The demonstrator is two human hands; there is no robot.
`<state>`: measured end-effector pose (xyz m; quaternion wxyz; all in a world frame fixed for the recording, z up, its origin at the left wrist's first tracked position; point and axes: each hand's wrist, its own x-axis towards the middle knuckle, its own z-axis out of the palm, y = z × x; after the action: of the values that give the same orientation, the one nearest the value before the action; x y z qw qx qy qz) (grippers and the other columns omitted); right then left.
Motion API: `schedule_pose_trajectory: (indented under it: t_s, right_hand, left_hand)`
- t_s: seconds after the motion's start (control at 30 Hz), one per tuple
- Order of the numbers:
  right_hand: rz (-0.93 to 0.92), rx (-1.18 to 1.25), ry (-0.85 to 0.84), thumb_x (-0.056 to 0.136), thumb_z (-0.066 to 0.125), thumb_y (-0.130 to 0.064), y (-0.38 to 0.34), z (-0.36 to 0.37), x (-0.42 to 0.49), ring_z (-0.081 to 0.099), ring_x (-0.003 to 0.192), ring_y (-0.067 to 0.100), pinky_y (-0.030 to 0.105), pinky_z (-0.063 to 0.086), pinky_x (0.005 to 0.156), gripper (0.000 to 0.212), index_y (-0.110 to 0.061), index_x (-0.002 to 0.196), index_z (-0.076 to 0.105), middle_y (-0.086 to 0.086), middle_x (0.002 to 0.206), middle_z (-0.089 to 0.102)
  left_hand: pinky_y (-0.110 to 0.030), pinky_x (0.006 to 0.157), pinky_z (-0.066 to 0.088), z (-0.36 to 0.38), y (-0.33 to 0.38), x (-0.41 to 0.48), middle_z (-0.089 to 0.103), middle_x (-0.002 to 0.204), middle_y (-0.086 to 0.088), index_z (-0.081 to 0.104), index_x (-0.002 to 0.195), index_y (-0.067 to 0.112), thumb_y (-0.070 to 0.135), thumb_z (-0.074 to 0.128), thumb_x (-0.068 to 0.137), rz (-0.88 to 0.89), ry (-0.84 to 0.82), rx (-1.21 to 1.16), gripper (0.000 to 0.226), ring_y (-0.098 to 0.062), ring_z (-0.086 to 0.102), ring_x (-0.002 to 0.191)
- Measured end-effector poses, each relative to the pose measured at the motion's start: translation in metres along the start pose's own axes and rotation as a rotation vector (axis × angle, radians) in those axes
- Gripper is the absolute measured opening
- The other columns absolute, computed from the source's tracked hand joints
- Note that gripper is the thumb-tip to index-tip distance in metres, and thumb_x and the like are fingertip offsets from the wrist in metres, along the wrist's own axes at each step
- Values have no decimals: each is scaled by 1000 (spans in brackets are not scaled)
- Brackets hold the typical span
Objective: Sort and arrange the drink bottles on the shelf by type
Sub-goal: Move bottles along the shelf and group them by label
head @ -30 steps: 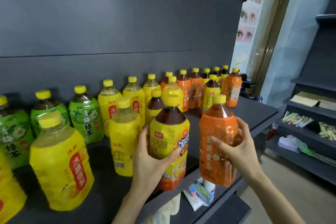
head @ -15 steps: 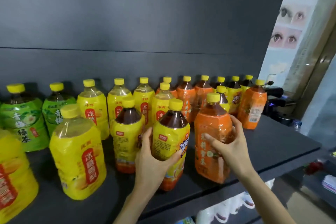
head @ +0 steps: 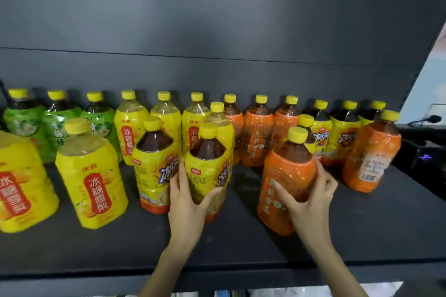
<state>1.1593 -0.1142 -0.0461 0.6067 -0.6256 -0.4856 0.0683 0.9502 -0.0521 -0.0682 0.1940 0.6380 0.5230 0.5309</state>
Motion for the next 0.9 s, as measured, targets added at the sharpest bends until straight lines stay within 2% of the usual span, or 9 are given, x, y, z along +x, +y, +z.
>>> schedule_pose_trajectory:
  t_s: [0.07, 0.17, 0.27, 0.37, 0.47, 0.53, 0.63, 0.73, 0.9]
  right_hand:
    - [2, 10, -44, 65, 77, -49, 3, -1, 6, 35, 116, 9, 31, 38, 91, 95, -47, 138, 17, -13, 125, 24]
    - [13, 17, -104, 67, 71, -48, 8, -3, 13, 37, 119, 11, 35, 40, 92, 97, -42, 145, 14, -8, 134, 28]
    - [12, -28, -162, 72, 69, -49, 13, -6, 11, 32, 132, 21, 46, 38, 101, 100, -38, 148, 6, 0, 145, 26]
    - [32, -112, -211, 80, 69, -40, 16, -13, -3, 20, 138, 27, 48, 28, 108, 99, -33, 151, 1, 6, 150, 21]
    - [-43, -336, -135, 82, 63, -38, 13, -22, -25, 15, 140, 34, 53, 24, 111, 87, -19, 151, 14, 16, 153, 14]
    - [-178, -501, -38, 83, 66, -30, 6, -24, -37, 21, 137, 41, 60, 28, 107, 75, -8, 145, 29, 24, 150, 21]
    - [-334, -548, 15, 90, 63, -28, -20, -17, -58, 35, 128, 43, 62, 36, 100, 52, -1, 132, 46, 25, 139, 38]
    - [-456, -565, -54, 91, 42, -41, -54, 0, -87, 46, 118, 39, 55, 43, 93, 53, -2, 126, 52, 20, 130, 49]
    - [-553, -613, -220, 92, 34, -47, -106, 41, -141, 58, 107, 32, 45, 48, 85, 54, -9, 124, 56, 10, 120, 59]
  left_hand:
    - [-43, 99, 41, 2, 5, -5, 24, 151, -1, 2, 148, 39, 65, 53, 73, 3, 26, 21, 94, -20, 23, 140]
    - [-34, 104, 33, 4, 10, -10, 22, 154, 1, 3, 145, 40, 53, 54, 83, 26, 34, 6, 82, -11, 18, 140]
    - [-24, 110, 24, -6, 4, -15, 23, 154, 1, 13, 151, 25, 44, 50, 90, 64, -32, 30, 74, -9, 19, 141]
    - [-26, 104, 32, -33, 0, -25, 37, 147, 0, 31, 146, 18, 44, 37, 93, 71, -99, 117, 59, -18, 33, 137]
    - [-39, 90, 43, -82, -4, -39, 47, 139, -1, 36, 144, 20, 40, 31, 100, 94, -38, 326, 48, -24, 46, 125]
    - [-43, 78, 49, -124, -10, -46, 56, 129, -5, 43, 141, 17, 44, 30, 100, 115, 22, 510, 50, -31, 55, 113]
    - [-43, 62, 53, -189, -27, -54, 65, 111, -11, 54, 130, 8, 42, 31, 95, 178, 78, 693, 54, -37, 63, 91]
    - [-44, 61, 52, -254, -40, -65, 67, 102, -14, 58, 124, 5, 40, 33, 93, 182, 112, 828, 53, -38, 63, 85]
    - [-44, 58, 51, -345, -52, -87, 68, 95, -15, 63, 116, 4, 40, 34, 91, 150, 149, 940, 53, -38, 65, 80]
